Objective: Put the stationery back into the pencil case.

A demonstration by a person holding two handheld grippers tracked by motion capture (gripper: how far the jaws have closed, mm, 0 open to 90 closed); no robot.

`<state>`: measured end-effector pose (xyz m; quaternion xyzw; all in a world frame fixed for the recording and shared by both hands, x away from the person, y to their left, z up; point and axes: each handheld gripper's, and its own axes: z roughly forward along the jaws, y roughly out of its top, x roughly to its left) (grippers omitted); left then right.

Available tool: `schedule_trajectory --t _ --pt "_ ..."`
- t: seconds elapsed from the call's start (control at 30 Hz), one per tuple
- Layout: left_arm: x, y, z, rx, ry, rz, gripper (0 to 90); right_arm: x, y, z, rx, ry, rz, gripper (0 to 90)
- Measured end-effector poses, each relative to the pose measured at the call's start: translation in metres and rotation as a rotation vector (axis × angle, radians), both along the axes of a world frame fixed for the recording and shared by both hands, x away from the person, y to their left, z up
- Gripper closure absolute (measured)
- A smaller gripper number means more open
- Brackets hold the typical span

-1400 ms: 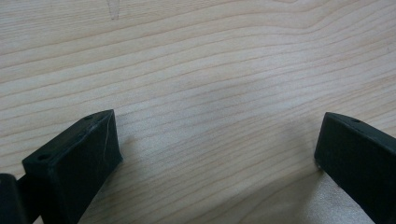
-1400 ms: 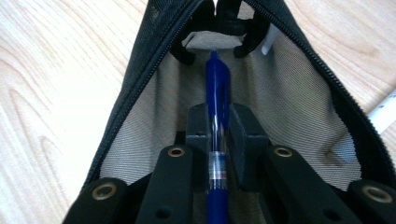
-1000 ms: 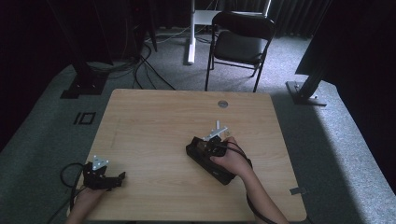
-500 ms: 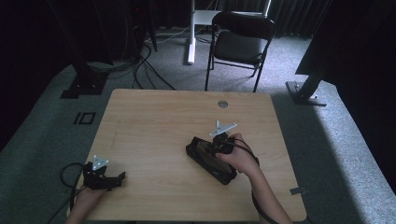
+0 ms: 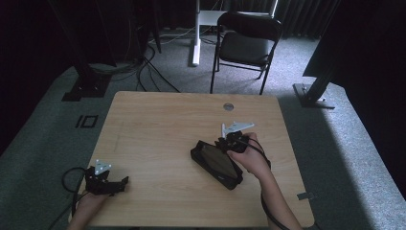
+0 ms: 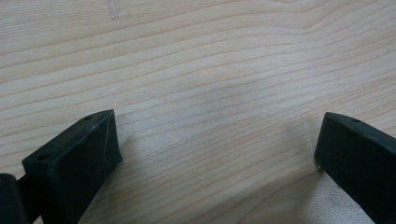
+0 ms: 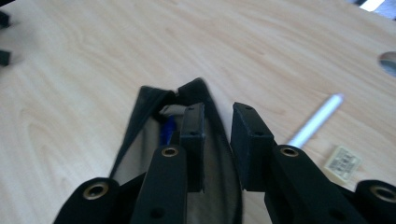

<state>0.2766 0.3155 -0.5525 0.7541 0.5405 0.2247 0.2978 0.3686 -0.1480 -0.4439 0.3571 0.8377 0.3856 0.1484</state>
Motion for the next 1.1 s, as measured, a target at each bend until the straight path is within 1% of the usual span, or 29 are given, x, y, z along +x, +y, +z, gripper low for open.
schedule_trajectory --t 0.03,0.1,0.13,0.2,0.23,0.27,0.33,0.37,0.4,0.43,0.5,0.57,0.73,0.87,0.9,0.93,1.0,1.03,1.1 --pt "0.0 0.0 0.0 0.0 0.0 0.0 0.3 0.0 0.0 0.0 0.0 0.0 0.0 74.3" --pt "0.0 0.0 0.0 0.0 0.0 0.0 0.3 0.002 -0.003 0.0 0.016 -0.003 -0.02 73.8" --pt "0.0 0.0 0.0 0.0 0.0 0.0 0.4 0.004 -0.006 -0.001 0.018 -0.01 -0.044 73.0" --pt "0.0 0.0 0.0 0.0 0.0 0.0 0.4 0.005 -0.008 -0.002 0.021 -0.011 -0.055 73.1" --pt "0.0 0.0 0.0 0.0 0.0 0.0 0.4 0.006 -0.009 -0.003 0.021 -0.021 -0.064 73.3" --pt "0.0 0.0 0.0 0.0 0.0 0.0 0.3 0.007 -0.011 -0.003 0.023 -0.03 -0.085 73.5" --pt "0.0 0.0 0.0 0.0 0.0 0.0 0.4 0.009 -0.014 -0.004 0.025 -0.037 -0.104 73.9" --pt "0.0 0.0 0.0 0.0 0.0 0.0 0.3 0.011 -0.017 -0.006 0.025 -0.05 -0.123 73.9" --pt "0.0 0.0 0.0 0.0 0.0 0.0 0.3 0.011 -0.017 -0.006 0.025 -0.05 -0.123 73.9" --pt "0.0 0.0 0.0 0.0 0.0 0.0 0.4 0.012 -0.019 -0.008 0.032 -0.05 -0.14 73.4" --pt "0.0 0.0 0.0 0.0 0.0 0.0 0.4 0.014 -0.02 -0.009 0.037 -0.052 -0.15 72.7" --pt "0.0 0.0 0.0 0.0 0.0 0.0 0.3 0.016 -0.022 -0.012 0.048 -0.05 -0.171 71.7" --pt "0.0 0.0 0.0 0.0 0.0 0.0 0.4 0.024 -0.028 -0.017 0.069 -0.064 -0.233 71.4" --pt "0.0 0.0 0.0 0.0 0.0 0.0 0.3 0.03 -0.031 -0.023 0.07 -0.055 -0.266 71.2" --pt "0.0 0.0 0.0 0.0 0.0 0.0 0.4 0.034 -0.033 -0.026 0.074 -0.053 -0.287 70.4" --pt "0.0 0.0 0.0 0.0 0.0 0.0 0.4 0.034 -0.033 -0.026 0.074 -0.053 -0.287 70.4" --pt "0.0 0.0 0.0 0.0 0.0 0.0 0.4 0.037 -0.035 -0.03 0.076 -0.049 -0.305 70.4" --pt "0.0 0.0 0.0 0.0 0.0 0.0 0.3 0.039 -0.036 -0.031 0.073 -0.054 -0.318 70.4" --pt "0.0 0.0 0.0 0.0 0.0 0.0 0.3 0.042 -0.038 -0.035 0.074 -0.048 -0.343 69.9"
